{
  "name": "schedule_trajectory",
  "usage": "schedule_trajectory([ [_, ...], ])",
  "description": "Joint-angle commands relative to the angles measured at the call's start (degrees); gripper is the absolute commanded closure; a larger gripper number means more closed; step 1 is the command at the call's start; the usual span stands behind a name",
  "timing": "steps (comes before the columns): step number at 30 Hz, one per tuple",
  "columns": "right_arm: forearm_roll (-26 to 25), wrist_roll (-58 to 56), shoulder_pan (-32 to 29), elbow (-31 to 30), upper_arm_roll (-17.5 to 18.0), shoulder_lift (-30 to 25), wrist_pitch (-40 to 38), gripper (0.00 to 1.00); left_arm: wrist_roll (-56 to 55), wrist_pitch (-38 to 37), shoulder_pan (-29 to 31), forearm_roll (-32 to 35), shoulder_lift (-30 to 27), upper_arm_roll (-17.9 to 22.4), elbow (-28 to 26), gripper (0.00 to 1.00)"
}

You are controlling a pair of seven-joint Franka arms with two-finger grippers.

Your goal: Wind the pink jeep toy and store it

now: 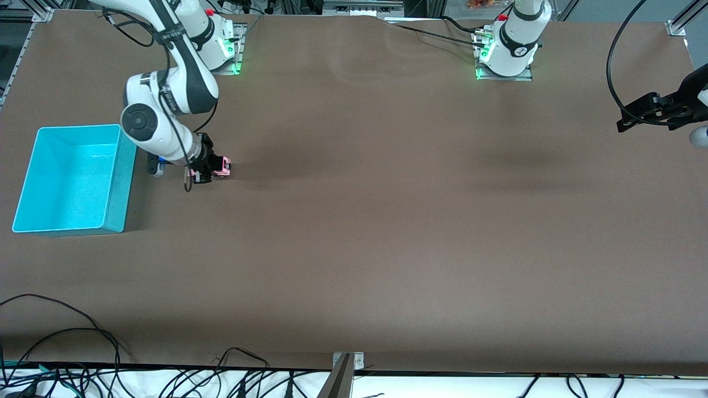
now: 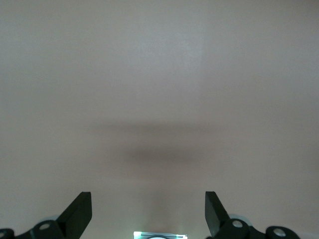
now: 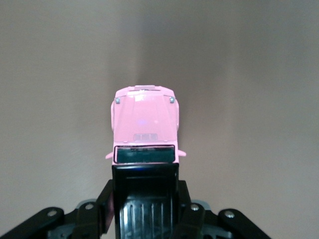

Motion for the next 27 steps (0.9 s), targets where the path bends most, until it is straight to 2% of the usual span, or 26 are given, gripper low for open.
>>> schedule_trajectory([
  [1,-0.33,-3.99,-1.49,11.79,-0.44,1.49,-11.46,0.80,-0.41,-1.05,0.27,-0.90,0.59,-0.10,1.37,0.00],
  [5,-0.33,-8.57,-3.86,17.86,-0.97,1.66,-17.44,0.80,-0.41,-1.05,0.27,-0.90,0.59,-0.10,1.28,0.00],
  [9,-1.55,-14.62,-6.76,21.12,-1.24,2.10,-21.23,0.80,-0.41,-1.05,0.27,-0.90,0.59,-0.10,1.28,0.00],
  [13,-4.01,-21.31,-10.72,21.83,-1.33,2.01,-22.20,0.79,-0.41,-1.05,0.27,-0.90,0.59,-0.10,1.28,0.00],
  [18,-4.80,-28.95,-14.58,21.83,-1.68,2.01,-22.20,0.80,-0.41,-1.05,0.27,-0.90,0.59,-0.10,1.28,0.00],
  [27,-12.10,-42.58,-22.05,22.01,-1.77,5.17,-20.97,0.80,-0.41,-1.05,0.27,-0.90,0.59,-0.10,1.28,0.00],
])
